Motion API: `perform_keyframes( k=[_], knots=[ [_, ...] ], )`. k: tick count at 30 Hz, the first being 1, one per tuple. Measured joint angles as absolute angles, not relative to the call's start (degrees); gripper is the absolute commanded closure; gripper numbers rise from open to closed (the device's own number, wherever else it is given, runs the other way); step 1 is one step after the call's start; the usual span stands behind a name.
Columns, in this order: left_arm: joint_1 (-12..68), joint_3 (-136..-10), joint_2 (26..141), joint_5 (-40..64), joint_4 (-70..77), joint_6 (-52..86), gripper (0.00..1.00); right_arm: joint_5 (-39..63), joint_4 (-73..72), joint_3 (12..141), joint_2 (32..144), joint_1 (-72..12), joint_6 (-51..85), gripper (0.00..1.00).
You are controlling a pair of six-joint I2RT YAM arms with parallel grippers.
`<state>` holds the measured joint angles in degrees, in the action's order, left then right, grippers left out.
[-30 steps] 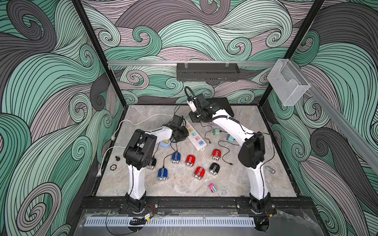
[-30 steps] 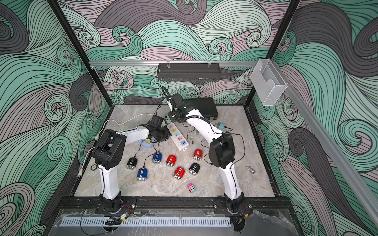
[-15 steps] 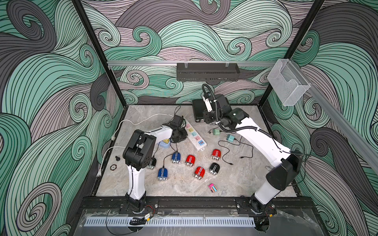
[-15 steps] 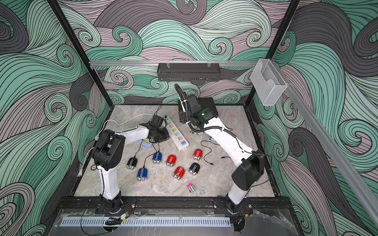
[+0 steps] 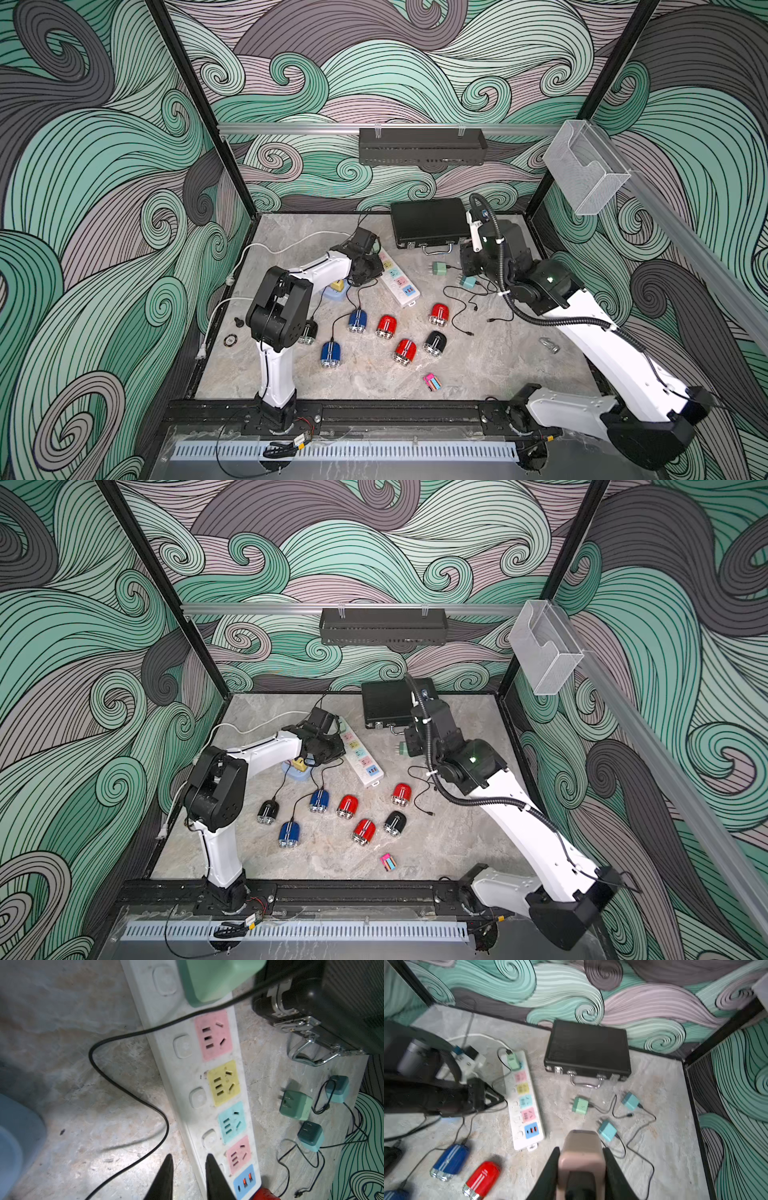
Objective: Unplug the electric shaver
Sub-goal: Place the plug at the center of the board.
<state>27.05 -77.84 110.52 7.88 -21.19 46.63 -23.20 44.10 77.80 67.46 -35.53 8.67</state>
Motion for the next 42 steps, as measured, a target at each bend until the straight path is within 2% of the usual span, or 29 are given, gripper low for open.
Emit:
perform_keyframes(
  k=[6,18,30,42],
  knots=[
    [27.24,-77.84,110.13,7.68,-21.78,46.02,0.72,-20.36,46.17,68.95,65.28,-31.22,12.8,0.73],
    [28.08,-77.73,109.12,7.25,-22.28,45.39,0.72,0.75,32.34,57.47,73.65,-4.01,23.22,0.75],
    [28.32,-75.37,107.72,7.09,-21.8,45.36,0.72,14.57,16.14,59.05,87.79,12.8,31.35,0.75],
    [28.32,-74.63,107.35,7.16,-21.37,45.19,0.72,19.9,8.8,66.32,100.27,19.57,36.58,0.75]
  ],
)
